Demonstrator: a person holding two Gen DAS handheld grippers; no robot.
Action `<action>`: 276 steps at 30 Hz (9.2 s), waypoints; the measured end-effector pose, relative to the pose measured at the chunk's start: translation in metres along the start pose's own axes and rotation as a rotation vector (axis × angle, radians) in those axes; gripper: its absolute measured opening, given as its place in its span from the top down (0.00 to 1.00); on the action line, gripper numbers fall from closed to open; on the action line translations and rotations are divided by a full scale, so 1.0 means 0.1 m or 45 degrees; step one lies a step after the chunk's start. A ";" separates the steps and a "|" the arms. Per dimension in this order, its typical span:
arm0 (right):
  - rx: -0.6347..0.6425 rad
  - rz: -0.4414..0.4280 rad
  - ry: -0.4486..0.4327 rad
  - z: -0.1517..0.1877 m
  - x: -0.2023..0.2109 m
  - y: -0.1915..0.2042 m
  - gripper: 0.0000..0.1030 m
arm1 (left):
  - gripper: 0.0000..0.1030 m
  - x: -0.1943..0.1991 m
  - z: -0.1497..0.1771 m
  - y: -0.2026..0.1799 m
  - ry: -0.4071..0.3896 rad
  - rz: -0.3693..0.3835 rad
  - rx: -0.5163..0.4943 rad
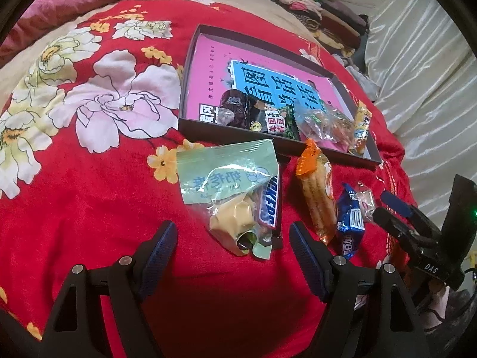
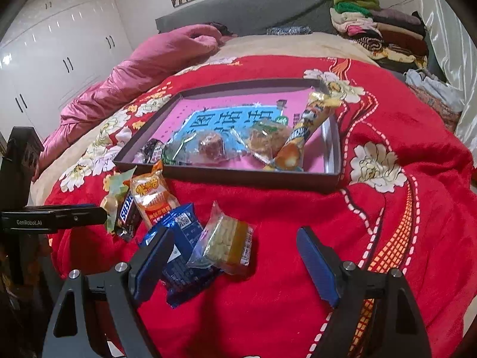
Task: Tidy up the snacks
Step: 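Lower the left tool to the green candy bag while the right tool approaches the clear cake packet, then grasp the green candy bag with the left tool while the right tool grasps the clear cake packet, then lift the green candy bag with the left tool while the right tool lifts the cake packet, then carry the cake packet over the tray with the right tool while the left tool carries the green bag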
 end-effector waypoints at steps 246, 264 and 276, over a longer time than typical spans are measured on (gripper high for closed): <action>-0.102 0.050 -0.312 -0.54 0.10 -0.53 0.62 | 0.65 0.02 -0.85 -0.07 -0.326 -0.101 -0.046; -0.063 0.120 -0.259 -0.53 -0.03 -0.56 0.62 | 0.65 -0.05 -0.83 -0.04 -0.319 -0.141 -0.063; -0.040 0.124 -0.232 -0.54 -0.13 -0.53 0.62 | 0.65 -0.14 -0.83 -0.08 -0.294 -0.139 -0.073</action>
Point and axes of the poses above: each gripper's, at about its wrist camera, not at the fingertips, and x roughly against the way its jaws point, y to its left, z to its underside, the point moved 6 cm from there along -x, roughly the way its jaws point, and after that the axes turned 3 degrees about -y, right-handed, at the moved point
